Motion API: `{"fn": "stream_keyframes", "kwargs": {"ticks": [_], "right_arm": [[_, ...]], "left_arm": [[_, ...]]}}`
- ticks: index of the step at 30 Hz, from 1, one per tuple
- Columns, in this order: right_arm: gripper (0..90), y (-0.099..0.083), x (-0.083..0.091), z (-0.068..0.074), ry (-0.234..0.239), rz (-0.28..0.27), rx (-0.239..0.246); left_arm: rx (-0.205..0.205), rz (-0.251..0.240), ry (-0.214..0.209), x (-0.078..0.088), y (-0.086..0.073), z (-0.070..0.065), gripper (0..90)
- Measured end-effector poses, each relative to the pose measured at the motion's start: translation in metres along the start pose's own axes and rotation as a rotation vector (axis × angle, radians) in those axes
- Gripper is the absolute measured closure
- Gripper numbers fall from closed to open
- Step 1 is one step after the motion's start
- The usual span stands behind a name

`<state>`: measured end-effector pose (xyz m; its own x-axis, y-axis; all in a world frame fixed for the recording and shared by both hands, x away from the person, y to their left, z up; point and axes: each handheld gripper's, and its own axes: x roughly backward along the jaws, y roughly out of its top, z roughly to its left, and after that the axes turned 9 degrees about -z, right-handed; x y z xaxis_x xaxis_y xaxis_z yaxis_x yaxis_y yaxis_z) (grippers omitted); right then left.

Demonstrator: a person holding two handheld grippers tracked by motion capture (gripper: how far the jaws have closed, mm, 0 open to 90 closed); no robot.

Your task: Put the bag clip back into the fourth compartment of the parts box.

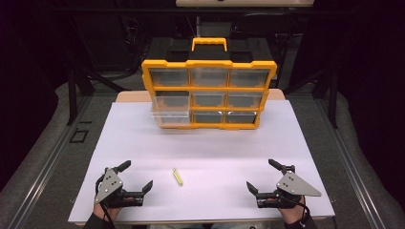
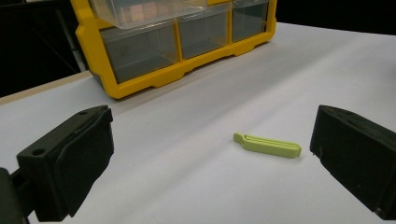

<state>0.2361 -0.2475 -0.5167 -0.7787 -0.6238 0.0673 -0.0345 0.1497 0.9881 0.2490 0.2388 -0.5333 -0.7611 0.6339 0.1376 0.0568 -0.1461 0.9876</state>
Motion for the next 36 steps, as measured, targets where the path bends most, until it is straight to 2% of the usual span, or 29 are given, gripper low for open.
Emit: {"fn": "stream_keyframes", "kwargs": {"ticks": [12, 19, 25, 36], "right_arm": [[0.0, -0.002, -0.008, 0.002, 0.012, 0.025, -0.006], [0.0, -0.001, -0.016, 0.005, 0.019, 0.054, -0.008], [0.0, 0.0, -0.026, 0.011, 0.014, 0.095, -0.027], [0.0, 0.004, -0.044, 0.031, 0.078, 0.133, -0.031]], "left_arm": [[0.001, 0.001, 0.007, 0.0, 0.0, 0.001, 0.0], [0.0, 0.006, 0.01, 0.0, -0.001, 0.001, 0.0], [0.001, 0.007, 0.011, 0.0, 0.0, 0.002, 0.0], [-0.002, 0.009, 0.017, 0.001, 0.0, 0.002, 0.0]]}}
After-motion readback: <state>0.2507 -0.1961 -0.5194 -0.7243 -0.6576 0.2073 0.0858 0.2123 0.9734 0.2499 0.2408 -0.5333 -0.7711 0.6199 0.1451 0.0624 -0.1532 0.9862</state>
